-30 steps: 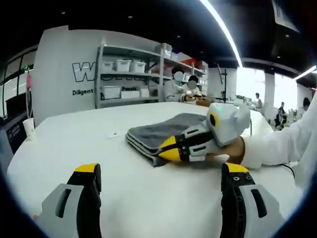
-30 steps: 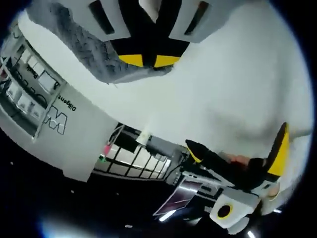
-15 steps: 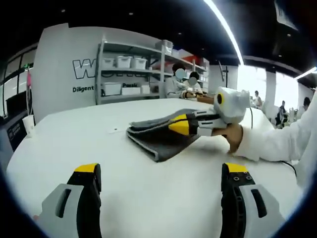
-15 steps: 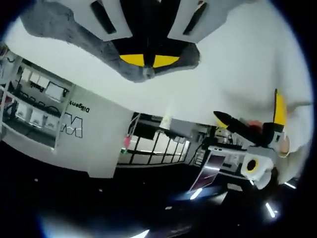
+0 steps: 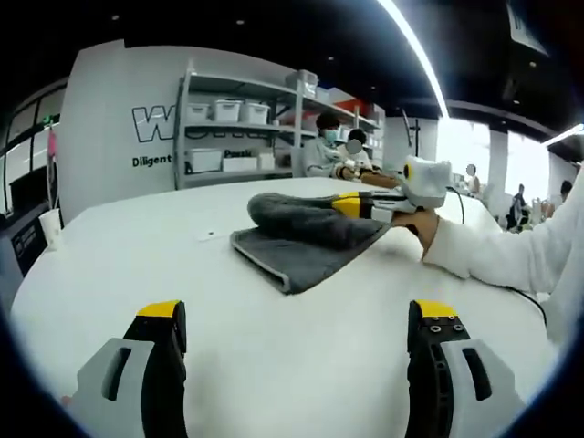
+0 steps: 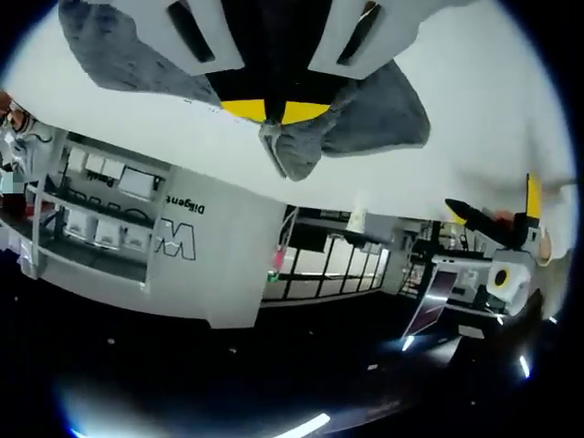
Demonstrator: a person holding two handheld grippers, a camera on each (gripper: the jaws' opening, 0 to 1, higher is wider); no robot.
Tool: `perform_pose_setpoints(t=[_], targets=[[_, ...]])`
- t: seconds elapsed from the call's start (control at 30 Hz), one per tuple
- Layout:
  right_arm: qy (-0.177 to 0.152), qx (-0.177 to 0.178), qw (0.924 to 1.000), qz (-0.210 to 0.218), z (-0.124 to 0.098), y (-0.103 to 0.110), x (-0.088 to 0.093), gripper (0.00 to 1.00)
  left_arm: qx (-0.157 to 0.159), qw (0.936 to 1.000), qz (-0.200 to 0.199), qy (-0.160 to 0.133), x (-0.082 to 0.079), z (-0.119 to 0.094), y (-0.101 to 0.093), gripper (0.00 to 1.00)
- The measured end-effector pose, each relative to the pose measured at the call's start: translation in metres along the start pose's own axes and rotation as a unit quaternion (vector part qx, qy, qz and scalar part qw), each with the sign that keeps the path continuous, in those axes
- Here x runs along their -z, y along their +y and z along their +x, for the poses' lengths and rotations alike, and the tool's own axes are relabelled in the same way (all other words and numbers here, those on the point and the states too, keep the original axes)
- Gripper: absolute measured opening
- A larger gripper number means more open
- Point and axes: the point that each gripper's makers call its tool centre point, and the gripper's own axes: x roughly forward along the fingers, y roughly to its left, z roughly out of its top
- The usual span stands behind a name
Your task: Open the folded towel by lifting each exposed corner and separating the folded layers until the towel lies flat within the target outline without major curled edges
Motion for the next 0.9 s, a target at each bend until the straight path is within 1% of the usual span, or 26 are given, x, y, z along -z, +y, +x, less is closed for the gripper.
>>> perform_pose_setpoints(t=[0.17,0.33,0.43,0.47,0.6,0.77,0.9], targets=[[0.008,0.029,0.9995,-0.007,-0.011,-0.028,0.009,0.00,0.000,1.0000,0.000,-0.004,-0.002,-0.001,0.001,0.99],[0.016,0.057,0.9982,-0.011,-0.024,-0.054,0.018,0.00,0.000,1.0000,-0.002,-0.001,0.000,0.001,0.002,0.99],[0.023,0.078,0.9965,-0.015,-0.033,-0.072,0.024,0.00,-0.001,1.0000,-0.002,0.001,0.001,0.001,0.003,0.99],[0.023,0.080,0.9964,-0.015,-0.034,-0.074,0.025,0.00,-0.001,1.0000,-0.003,0.001,0.001,0.001,0.003,0.99],[0.031,0.111,0.9933,-0.012,-0.049,-0.101,0.033,0.00,-0.001,1.0000,-0.004,0.005,0.005,0.002,0.002,0.99],[0.039,0.134,0.9901,-0.006,-0.064,-0.121,0.043,0.00,-0.001,1.0000,-0.004,0.009,0.008,0.003,0.000,0.99],[0.043,0.155,0.9870,-0.007,-0.075,-0.136,0.047,0.00,-0.003,0.9999,-0.004,0.009,0.008,0.002,0.001,0.99]])
